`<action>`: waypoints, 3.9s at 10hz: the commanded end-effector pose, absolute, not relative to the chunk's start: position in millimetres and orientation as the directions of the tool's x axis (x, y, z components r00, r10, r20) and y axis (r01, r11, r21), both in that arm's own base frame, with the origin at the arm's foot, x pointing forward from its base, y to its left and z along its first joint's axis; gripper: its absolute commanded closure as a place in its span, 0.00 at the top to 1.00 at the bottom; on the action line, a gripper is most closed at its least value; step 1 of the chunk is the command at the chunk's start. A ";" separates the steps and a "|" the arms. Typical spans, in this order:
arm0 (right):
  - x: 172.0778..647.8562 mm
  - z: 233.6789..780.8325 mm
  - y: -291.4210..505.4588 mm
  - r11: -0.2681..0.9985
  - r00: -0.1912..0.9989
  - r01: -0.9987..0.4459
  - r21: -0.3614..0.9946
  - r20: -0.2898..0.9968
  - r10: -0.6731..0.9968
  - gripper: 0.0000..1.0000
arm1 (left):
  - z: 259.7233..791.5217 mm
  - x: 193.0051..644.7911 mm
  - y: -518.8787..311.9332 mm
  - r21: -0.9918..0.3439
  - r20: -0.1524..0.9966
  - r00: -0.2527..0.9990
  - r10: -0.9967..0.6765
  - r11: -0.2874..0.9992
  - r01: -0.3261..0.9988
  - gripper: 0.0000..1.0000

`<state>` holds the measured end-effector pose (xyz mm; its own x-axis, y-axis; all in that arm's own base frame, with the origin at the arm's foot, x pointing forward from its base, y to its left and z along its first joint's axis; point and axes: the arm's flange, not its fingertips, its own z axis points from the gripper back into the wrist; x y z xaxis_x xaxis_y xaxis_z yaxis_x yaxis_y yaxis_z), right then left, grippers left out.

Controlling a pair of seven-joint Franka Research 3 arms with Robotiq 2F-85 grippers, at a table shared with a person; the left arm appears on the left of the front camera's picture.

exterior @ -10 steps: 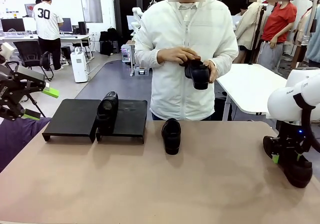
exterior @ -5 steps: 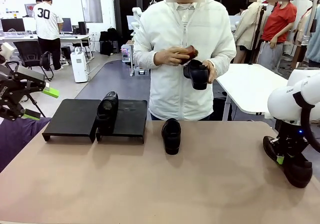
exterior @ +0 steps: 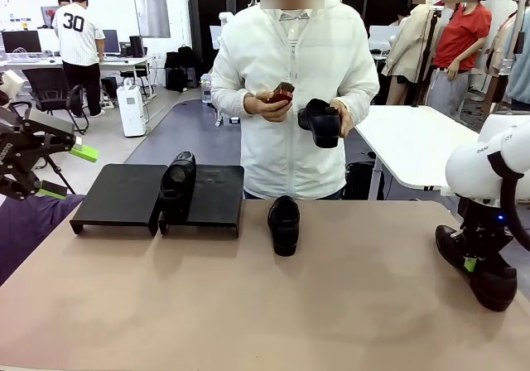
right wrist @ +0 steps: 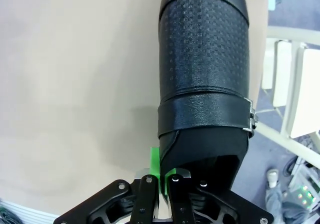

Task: Organize the shoes by placing them on the stand.
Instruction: Pick up one Shoe and place it in the middle of the table.

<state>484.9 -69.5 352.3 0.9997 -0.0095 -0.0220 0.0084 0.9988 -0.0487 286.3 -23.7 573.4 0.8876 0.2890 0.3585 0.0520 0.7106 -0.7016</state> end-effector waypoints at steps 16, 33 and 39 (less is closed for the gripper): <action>377.0 519.5 42.7 0.975 0.949 0.202 -0.091 0.264 -0.172 0.00 | 574.7 286.3 -22.8 -0.713 0.358 0.889 0.285 0.698 0.064 1.00; 389.4 448.8 285.6 0.959 0.999 -0.028 0.281 0.046 0.015 0.00 | 574.7 286.3 -22.8 -0.713 0.358 0.889 0.285 0.698 0.064 1.00; 416.0 390.9 341.7 0.938 0.962 -0.128 0.323 -0.190 0.197 0.00 | 574.7 286.3 -22.8 -0.713 0.358 0.889 0.285 0.698 0.064 1.00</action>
